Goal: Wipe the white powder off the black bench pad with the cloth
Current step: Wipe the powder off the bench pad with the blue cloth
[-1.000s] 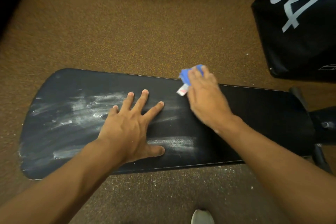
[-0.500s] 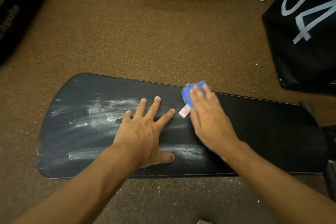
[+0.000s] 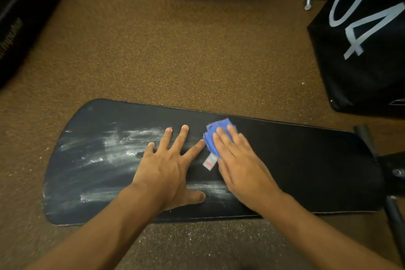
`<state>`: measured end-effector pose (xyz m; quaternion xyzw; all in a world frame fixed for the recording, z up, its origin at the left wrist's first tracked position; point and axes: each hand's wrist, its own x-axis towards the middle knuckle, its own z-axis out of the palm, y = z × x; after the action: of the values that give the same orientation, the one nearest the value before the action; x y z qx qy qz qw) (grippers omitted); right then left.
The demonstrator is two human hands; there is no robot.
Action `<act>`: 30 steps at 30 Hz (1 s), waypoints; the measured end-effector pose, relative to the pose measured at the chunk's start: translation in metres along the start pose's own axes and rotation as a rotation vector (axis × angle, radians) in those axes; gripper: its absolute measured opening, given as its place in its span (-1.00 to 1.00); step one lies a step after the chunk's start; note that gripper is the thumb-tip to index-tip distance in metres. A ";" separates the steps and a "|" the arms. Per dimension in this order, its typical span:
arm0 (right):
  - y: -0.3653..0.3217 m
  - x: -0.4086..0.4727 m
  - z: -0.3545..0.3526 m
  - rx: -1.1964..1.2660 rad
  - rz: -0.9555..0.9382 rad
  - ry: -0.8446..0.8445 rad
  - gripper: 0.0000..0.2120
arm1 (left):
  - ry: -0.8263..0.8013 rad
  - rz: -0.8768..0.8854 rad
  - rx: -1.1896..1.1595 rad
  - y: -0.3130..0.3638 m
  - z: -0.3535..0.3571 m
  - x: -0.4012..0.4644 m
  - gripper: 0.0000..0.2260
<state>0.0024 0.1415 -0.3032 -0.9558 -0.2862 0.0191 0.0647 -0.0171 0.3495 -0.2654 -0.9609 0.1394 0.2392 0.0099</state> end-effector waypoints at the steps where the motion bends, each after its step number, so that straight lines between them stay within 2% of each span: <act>1: 0.007 -0.016 -0.004 -0.023 -0.035 -0.018 -0.48 | 0.000 -0.001 -0.003 0.000 0.000 0.000 0.05; 3: 0.032 -0.030 -0.008 -0.029 -0.021 -0.004 -0.47 | -0.004 0.002 -0.008 -0.001 -0.001 -0.001 0.04; 5: 0.051 -0.019 -0.006 0.004 0.099 0.012 -0.47 | -0.004 0.008 -0.014 -0.001 0.000 -0.001 0.04; 7: 0.050 0.014 0.000 0.061 0.258 0.053 -0.47 | 0.004 0.006 -0.007 -0.001 0.001 -0.001 0.04; 9: 0.032 0.042 0.005 0.082 0.339 0.094 -0.46 | 0.003 -0.003 0.002 0.000 0.001 -0.001 0.04; 11: 0.016 0.041 0.008 0.073 0.267 0.103 -0.47 | 0.002 -0.015 0.002 0.002 -0.001 -0.001 0.05; 13: 0.011 0.014 0.004 0.023 0.110 0.049 -0.47 | -0.004 -0.020 0.002 0.003 -0.004 -0.003 0.05; 16: 0.040 -0.022 -0.001 -0.052 -0.003 0.024 -0.48 | 0.000 -0.003 -0.024 0.001 -0.006 -0.005 0.04; 19: 0.071 -0.013 0.001 -0.029 0.192 0.038 -0.46 | 0.042 0.024 -0.055 -0.015 -0.011 -0.008 0.03; 21: 0.064 0.010 0.005 0.028 0.356 0.079 -0.45 | 0.083 0.020 -0.056 -0.033 -0.017 -0.009 0.04; 23: 0.039 0.027 0.006 0.077 0.440 0.111 -0.45 | 0.109 -0.013 -0.040 -0.052 -0.023 -0.012 0.05; 24: 0.023 0.027 0.007 0.093 0.414 0.110 -0.45 | 0.112 -0.032 -0.036 -0.062 -0.026 -0.013 0.06; 28: -0.017 -0.015 0.005 0.036 0.109 0.001 -0.48 | 0.074 -0.096 -0.033 -0.110 -0.031 -0.029 0.08; 30: -0.004 -0.031 0.003 0.010 0.104 0.013 -0.47 | 0.041 -0.128 -0.038 -0.130 -0.026 -0.040 0.09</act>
<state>-0.0256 0.1280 -0.3054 -0.9692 -0.2356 0.0176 0.0701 -0.0036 0.4824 -0.2307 -0.9725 0.0734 0.2211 0.0041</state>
